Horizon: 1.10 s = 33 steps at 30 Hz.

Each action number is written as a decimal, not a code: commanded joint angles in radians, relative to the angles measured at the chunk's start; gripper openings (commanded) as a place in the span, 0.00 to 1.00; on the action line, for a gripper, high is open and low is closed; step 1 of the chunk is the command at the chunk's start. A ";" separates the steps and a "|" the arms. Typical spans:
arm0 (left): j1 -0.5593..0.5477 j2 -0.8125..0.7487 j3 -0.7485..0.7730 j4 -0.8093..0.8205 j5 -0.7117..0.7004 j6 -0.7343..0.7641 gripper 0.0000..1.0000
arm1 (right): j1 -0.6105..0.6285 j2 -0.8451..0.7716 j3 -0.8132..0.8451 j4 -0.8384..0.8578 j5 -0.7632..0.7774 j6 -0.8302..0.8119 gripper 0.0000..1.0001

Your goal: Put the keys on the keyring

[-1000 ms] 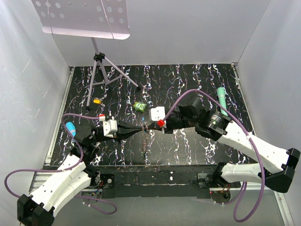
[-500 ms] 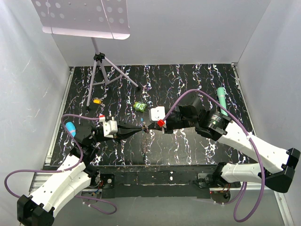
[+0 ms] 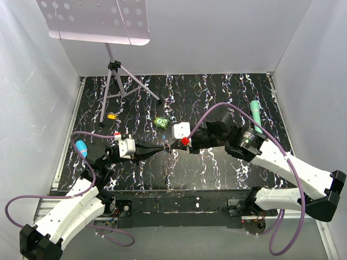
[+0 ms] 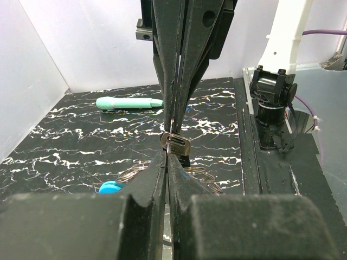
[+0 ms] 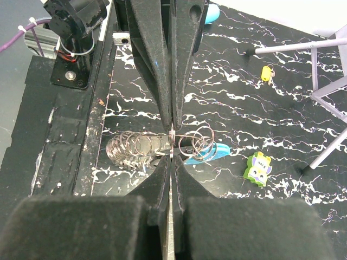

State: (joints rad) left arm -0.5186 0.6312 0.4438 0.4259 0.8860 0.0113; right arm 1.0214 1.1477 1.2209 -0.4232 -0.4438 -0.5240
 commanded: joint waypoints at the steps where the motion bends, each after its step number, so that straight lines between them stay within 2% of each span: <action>1: 0.005 -0.014 0.007 0.039 -0.013 0.003 0.00 | 0.005 0.004 0.017 0.026 0.002 0.016 0.01; 22: 0.003 -0.005 0.001 0.070 0.002 -0.031 0.00 | 0.005 0.012 0.019 0.043 0.008 0.036 0.01; 33: 0.005 -0.011 0.007 0.025 -0.022 -0.014 0.00 | 0.005 0.000 0.020 0.029 0.022 0.033 0.01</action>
State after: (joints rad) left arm -0.5186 0.6312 0.4438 0.4427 0.8852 -0.0105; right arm 1.0218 1.1606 1.2209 -0.4225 -0.4374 -0.4969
